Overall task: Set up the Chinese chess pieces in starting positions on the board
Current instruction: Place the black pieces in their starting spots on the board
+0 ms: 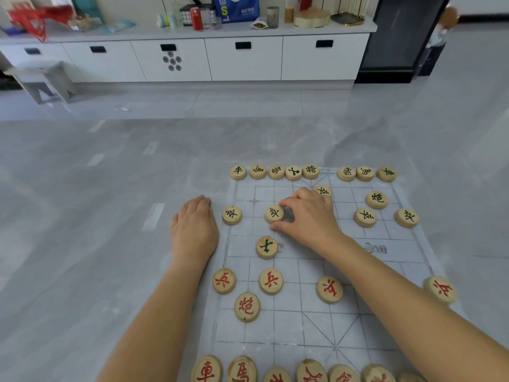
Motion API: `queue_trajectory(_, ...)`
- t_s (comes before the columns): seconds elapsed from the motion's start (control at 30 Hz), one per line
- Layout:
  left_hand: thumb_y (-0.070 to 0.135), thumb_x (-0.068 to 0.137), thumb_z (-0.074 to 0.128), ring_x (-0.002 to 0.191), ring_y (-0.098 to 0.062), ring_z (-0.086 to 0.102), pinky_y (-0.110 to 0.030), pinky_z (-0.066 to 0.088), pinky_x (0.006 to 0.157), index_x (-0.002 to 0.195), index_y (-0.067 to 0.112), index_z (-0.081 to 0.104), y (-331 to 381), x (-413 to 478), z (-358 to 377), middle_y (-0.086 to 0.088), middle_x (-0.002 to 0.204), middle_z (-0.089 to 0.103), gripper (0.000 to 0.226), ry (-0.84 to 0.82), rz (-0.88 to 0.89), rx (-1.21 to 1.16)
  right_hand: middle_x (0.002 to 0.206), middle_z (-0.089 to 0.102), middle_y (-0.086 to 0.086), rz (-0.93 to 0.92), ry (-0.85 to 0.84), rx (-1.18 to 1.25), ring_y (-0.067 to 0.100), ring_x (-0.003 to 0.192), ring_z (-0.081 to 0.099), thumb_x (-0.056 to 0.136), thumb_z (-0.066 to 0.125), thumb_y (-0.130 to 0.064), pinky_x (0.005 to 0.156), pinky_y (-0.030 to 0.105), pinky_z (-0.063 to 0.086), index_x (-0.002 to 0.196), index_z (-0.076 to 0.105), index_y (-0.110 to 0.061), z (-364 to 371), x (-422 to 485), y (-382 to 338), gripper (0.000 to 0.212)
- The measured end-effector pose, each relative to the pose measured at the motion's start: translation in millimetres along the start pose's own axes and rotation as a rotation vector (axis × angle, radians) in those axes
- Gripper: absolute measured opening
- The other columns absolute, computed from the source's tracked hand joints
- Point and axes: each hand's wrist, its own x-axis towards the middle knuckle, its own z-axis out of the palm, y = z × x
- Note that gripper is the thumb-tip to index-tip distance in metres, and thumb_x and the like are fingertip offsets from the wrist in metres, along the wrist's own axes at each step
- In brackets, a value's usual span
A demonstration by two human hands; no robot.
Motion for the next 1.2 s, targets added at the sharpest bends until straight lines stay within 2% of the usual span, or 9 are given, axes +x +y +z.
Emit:
queue_trajectory(0.3,0.028,0.099,0.030,0.129,-0.022,0.040,-0.040,0.027,0.106,0.131,0.015,0.050,-0.7,-0.6,-0.1,-0.002,0.138,0.049,0.040,-0.004,-0.001,0.001,0.107,0.048,-0.007,-0.011,0.033,0.037,0.016,0.107,0.043,0.079,0.059,-0.056,0.091,0.035,0.025,0.117,0.057,-0.033,4.5,-1.0,-0.2,0.045)
queue_trajectory(0.57,0.028,0.099,0.031,0.128,-0.022,0.040,-0.041,0.027,0.106,0.131,0.015,0.050,-0.7,-0.5,0.0,-0.002,0.138,0.049,0.039,-0.004,-0.001,-0.003,0.107,0.046,-0.006,-0.004,0.041,0.027,0.016,0.107,0.042,0.078,0.059,-0.058,0.093,0.035,0.025,0.117,0.057,-0.030,7.0,-3.6,-0.9,0.048)
queue_trajectory(0.67,0.028,0.099,0.031,0.128,-0.023,0.041,-0.041,0.027,0.105,0.130,0.015,0.050,-0.7,-0.7,0.0,-0.002,0.138,0.050,0.039,-0.001,0.000,-0.002,0.112,0.046,-0.006,-0.013,0.036,0.023,0.017,0.111,0.040,0.076,0.058,-0.062,0.095,0.035,0.023,0.123,0.053,-0.031,1.4,-3.3,4.3,0.056)
queue_trajectory(0.77,0.029,0.099,0.031,0.127,-0.023,0.041,-0.041,0.028,0.105,0.130,0.015,0.050,-1.6,-0.8,0.5,-0.003,0.137,0.050,0.039,-0.002,0.004,0.002,0.122,0.047,-0.005,0.089,0.102,0.078,0.018,0.119,0.039,0.077,0.058,-0.061,0.098,0.038,0.024,0.125,0.054,-0.030,-12.1,-0.4,27.7,0.058)
queue_trajectory(0.87,0.028,0.099,0.032,0.127,-0.024,0.041,-0.042,0.028,0.105,0.130,0.015,0.051,-1.1,0.1,0.8,-0.003,0.137,0.051,0.038,-0.001,0.003,0.002,0.120,0.053,0.000,0.250,0.227,0.140,0.021,0.115,0.046,0.083,0.059,-0.047,0.095,0.041,0.030,0.117,0.061,-0.028,-26.3,3.5,65.9,0.039)
queue_trajectory(1.0,0.027,0.099,0.032,0.127,-0.024,0.042,-0.043,0.029,0.105,0.130,0.014,0.051,-1.7,0.3,1.7,-0.004,0.137,0.051,0.039,-0.001,0.005,0.000,0.121,0.054,0.004,0.320,0.190,0.009,0.024,0.113,0.048,0.088,0.055,-0.032,0.090,0.040,0.031,0.118,0.060,-0.027,-29.7,8.5,99.9,0.030)
queue_trajectory(1.2,0.028,0.099,0.032,0.127,-0.024,0.042,-0.043,0.029,0.106,0.130,0.015,0.051,-2.4,0.3,1.8,-0.003,0.137,0.050,0.039,-0.001,0.001,-0.001,0.112,0.056,-0.001,0.254,0.117,-0.015,0.021,0.109,0.047,0.078,0.063,-0.054,0.083,0.037,0.029,0.109,0.062,-0.026,-19.4,16.5,86.7,0.042)
